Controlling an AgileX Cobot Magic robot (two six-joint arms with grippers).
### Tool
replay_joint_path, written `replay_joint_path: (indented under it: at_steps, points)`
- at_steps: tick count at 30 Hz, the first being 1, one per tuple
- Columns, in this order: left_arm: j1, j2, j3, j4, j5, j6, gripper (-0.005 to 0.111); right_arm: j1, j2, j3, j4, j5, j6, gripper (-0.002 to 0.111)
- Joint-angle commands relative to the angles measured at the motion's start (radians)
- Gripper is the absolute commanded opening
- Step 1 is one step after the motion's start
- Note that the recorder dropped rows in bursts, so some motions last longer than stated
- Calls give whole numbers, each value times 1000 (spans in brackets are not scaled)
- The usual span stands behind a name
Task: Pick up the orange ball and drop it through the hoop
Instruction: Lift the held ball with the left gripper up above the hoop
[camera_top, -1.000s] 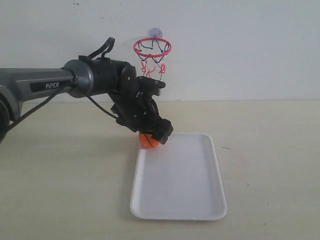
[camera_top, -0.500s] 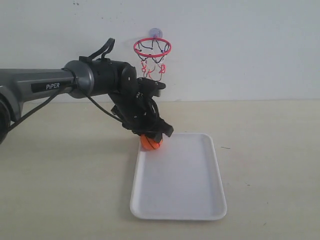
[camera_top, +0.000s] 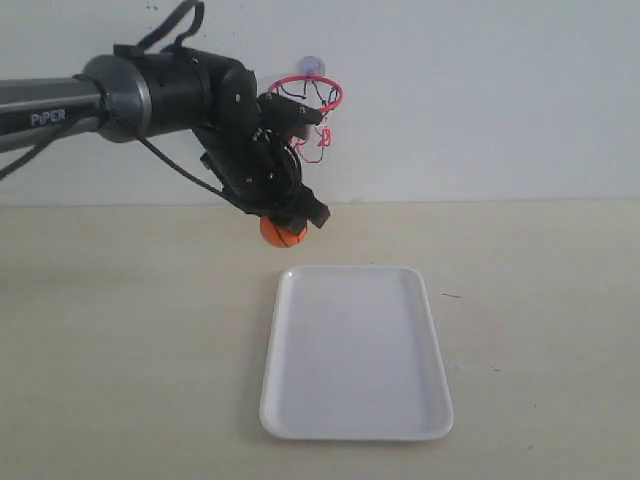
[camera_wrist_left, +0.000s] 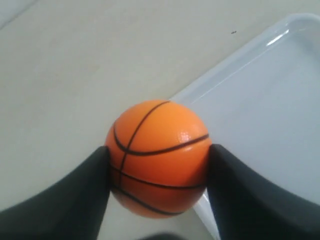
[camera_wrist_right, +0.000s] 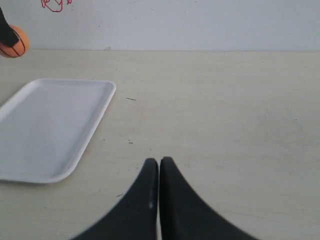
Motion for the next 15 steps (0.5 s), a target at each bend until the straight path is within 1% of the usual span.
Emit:
replay_joint_path:
  at_steps: [1,8,11,15]
  points:
    - [-2,-84,-3,2,62,4,4,2,-5,0,-2,-5,-1,0]
    - [-2,-185,-3,4,211,99,4,2,-5,0,-2,-5,-1,0]
    - [3,-207,-3,8,220,84,4,2,-5,0,-2,-5,-1,0]
    - [22,-214,10,7,218,19,4,2,-5,0,-2,-5,-1,0]
